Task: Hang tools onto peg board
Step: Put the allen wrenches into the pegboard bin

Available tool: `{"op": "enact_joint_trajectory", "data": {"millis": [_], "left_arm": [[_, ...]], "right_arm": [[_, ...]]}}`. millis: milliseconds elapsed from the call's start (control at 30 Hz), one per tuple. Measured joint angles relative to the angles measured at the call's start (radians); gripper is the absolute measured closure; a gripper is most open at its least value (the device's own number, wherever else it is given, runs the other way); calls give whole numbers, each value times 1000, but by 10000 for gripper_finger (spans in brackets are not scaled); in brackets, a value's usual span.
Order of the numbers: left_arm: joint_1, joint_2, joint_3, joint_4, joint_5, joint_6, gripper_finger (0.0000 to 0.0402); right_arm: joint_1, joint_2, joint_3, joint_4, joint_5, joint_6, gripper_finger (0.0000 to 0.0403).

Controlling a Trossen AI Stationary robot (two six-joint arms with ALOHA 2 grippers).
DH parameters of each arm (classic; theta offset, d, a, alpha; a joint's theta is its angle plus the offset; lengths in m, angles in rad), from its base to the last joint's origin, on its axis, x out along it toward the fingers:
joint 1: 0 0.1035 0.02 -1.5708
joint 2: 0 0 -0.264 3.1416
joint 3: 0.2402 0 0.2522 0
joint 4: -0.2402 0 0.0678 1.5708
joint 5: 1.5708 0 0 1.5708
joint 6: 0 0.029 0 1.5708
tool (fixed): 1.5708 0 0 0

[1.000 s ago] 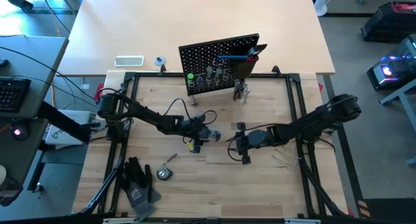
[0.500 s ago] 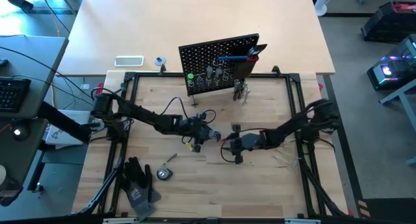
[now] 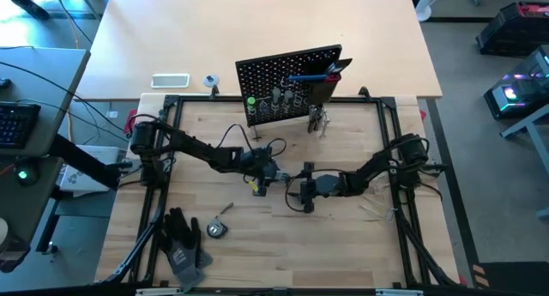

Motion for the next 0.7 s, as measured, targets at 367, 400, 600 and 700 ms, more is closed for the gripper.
{"op": "enact_joint_trajectory", "data": {"millis": [367,400,600,700], "left_arm": [[78,96,6,44,246,-98,222],[77,100,6,44,246,-98,222],[77,104,5,44,264,-90,222],[76,92,3,42,262,-72,222]], "right_arm": [[-101,119,105,-63,-37,85,153],[-109,121,107,-64,-42,93,153],[-120,122,99,-56,-50,110,159],[-120,122,99,-56,-45,116,173]]}}
